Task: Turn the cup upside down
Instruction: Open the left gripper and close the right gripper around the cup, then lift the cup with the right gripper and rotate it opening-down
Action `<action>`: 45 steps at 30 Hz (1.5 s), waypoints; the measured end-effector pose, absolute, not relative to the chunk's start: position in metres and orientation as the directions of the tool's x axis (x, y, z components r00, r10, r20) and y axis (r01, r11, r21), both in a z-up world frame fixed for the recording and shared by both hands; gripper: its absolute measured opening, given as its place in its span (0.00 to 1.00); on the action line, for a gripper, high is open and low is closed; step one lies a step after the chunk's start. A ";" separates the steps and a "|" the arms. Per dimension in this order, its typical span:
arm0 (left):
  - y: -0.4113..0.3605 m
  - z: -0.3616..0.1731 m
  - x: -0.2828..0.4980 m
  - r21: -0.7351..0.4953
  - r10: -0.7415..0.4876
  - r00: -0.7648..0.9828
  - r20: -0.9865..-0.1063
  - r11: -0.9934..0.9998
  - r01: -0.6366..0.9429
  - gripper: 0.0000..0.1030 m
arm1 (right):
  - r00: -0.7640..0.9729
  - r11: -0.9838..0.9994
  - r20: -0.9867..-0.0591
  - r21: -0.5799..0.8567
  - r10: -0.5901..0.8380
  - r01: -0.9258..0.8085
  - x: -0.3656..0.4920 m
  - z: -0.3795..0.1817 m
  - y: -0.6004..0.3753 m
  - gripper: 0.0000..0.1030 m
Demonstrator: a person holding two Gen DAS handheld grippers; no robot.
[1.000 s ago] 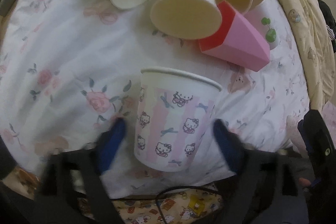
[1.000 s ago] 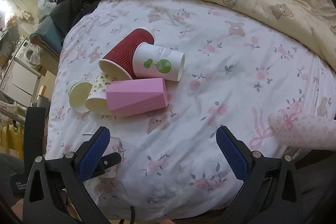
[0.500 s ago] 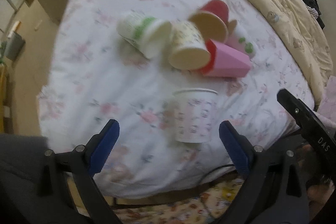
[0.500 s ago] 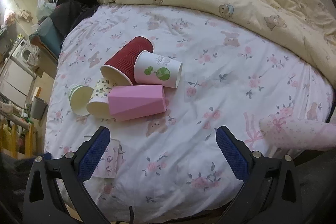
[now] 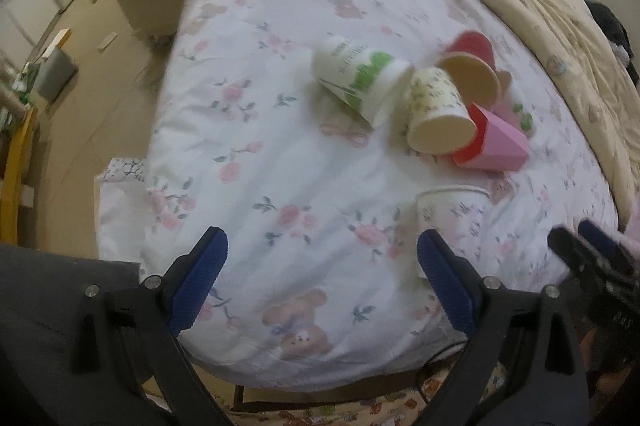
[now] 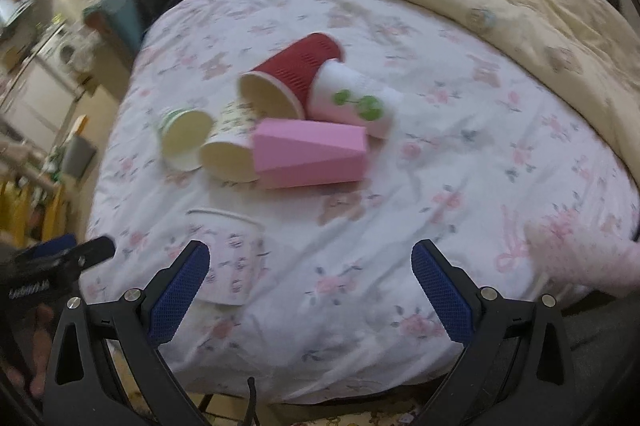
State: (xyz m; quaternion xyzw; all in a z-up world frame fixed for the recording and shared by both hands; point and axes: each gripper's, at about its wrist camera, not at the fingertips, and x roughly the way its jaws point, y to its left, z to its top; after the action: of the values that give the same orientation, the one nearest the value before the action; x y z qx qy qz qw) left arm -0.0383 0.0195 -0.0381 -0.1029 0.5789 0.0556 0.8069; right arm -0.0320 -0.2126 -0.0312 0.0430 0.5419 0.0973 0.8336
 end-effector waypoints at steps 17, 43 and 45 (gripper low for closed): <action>0.045 -0.034 -0.038 -0.113 0.016 0.347 -0.938 0.931 -0.347 0.91 | 0.034 0.929 -0.938 0.337 0.346 -0.155 -0.005 -0.111 -0.143 0.75; 0.009 -0.031 -0.027 -0.193 -0.099 0.391 -0.915 0.959 -0.209 0.91 | 0.168 0.868 -0.861 0.439 0.480 -0.233 -0.009 -0.052 -0.199 0.59; 0.004 -0.025 -0.027 -0.215 -0.123 0.420 -0.899 0.960 -0.179 0.91 | 0.174 0.863 -0.853 0.451 0.492 -0.229 -0.010 -0.052 -0.199 0.59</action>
State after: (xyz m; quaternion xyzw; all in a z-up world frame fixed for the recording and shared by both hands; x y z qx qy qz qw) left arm -0.0267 0.0044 -0.0254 -0.1403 0.5382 0.0166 0.8309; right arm -0.0097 -0.1992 -0.0515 0.1101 0.5971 0.2377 0.7582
